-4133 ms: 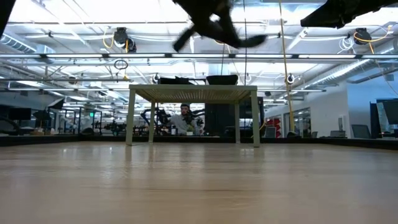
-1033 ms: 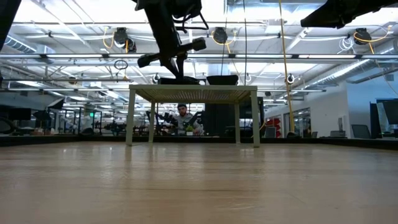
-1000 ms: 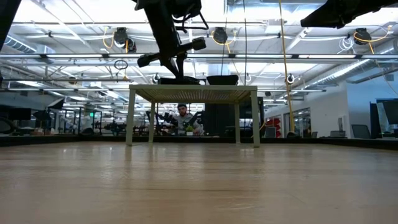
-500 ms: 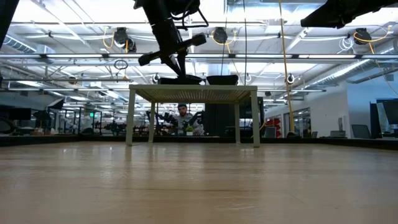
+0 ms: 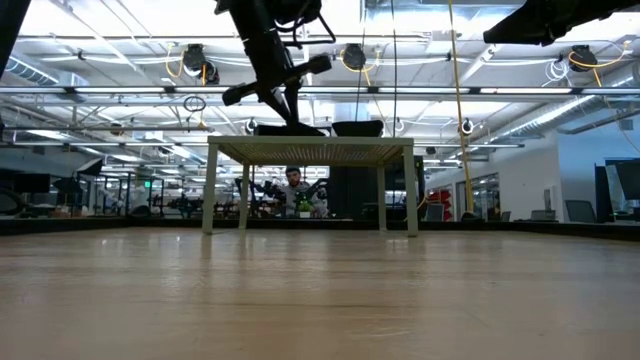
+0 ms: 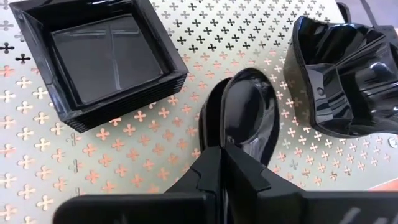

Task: Pick & Place Mini shaped plates
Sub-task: Stack the black drop shaped plate on top of the other black drop shaped plate on the shelf

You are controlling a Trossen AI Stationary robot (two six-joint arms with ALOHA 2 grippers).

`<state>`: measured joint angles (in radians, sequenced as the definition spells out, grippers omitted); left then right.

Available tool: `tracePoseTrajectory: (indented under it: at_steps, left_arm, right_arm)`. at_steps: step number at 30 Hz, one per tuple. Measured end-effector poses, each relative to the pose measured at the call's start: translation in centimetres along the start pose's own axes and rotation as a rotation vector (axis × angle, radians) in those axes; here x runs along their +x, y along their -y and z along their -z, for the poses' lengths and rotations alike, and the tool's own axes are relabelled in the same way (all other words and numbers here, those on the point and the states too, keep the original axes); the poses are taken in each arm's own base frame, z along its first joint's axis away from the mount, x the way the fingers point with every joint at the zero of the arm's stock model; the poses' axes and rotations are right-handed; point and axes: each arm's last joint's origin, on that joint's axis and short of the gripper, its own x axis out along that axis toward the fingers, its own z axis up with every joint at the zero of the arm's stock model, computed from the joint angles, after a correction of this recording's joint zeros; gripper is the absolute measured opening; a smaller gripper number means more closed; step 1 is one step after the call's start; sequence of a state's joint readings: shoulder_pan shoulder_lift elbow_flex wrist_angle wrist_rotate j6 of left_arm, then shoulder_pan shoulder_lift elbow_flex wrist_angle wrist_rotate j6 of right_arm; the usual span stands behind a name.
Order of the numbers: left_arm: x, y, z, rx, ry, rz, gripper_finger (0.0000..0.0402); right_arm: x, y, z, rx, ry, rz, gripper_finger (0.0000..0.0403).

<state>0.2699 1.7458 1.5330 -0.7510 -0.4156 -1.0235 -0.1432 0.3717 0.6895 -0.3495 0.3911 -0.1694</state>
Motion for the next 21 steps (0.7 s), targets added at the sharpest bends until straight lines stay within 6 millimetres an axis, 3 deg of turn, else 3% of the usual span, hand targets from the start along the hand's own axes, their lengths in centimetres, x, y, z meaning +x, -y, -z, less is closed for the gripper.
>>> tracePoseTrajectory:
  at_steps: [6, 13, 21]
  left_arm:
    - [0.0, 0.0, 0.0, 0.000, -0.002, -0.003, 0.0021]
    - [-0.5, -0.1, -0.2, -0.007, 0.003, 0.012, 0.0085]
    - [-4.5, 0.1, -0.6, 0.062, 0.044, 0.121, 0.0156]
  right_arm:
    - [0.0, 0.0, 0.0, 0.000, 0.000, 0.000, 0.0116]
    - [0.0, 0.0, 0.0, 0.000, 0.000, 0.000, 0.0116]
    - [0.0, 0.0, 0.0, 0.000, 0.000, 0.000, 0.0116]
